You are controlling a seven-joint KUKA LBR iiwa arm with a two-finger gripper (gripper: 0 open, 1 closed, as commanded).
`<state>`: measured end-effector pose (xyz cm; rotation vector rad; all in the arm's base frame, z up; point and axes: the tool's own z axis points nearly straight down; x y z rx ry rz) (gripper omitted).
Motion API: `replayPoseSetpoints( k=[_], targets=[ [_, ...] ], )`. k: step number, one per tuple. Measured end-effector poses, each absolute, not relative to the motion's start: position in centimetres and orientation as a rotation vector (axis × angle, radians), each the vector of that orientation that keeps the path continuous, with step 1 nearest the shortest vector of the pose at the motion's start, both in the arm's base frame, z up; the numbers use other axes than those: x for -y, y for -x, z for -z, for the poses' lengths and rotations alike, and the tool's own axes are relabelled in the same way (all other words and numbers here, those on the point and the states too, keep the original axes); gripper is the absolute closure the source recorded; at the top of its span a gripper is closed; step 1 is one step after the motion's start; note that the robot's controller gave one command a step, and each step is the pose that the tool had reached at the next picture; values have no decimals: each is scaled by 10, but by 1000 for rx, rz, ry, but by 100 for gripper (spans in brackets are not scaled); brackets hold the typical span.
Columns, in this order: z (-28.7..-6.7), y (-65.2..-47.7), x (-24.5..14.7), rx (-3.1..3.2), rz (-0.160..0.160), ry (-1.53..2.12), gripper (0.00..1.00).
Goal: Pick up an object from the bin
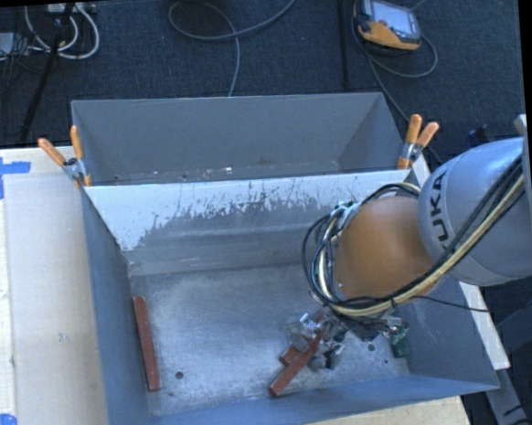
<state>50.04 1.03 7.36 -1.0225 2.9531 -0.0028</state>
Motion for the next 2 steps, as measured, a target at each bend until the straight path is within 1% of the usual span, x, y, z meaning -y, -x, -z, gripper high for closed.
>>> replayPoseSetpoints(
  k=[1,2],
  targets=[
    [-76,-502,72,-2659,22,1603,100],
    [-229,-489,69,-2660,5,1662,100]
  ],
)
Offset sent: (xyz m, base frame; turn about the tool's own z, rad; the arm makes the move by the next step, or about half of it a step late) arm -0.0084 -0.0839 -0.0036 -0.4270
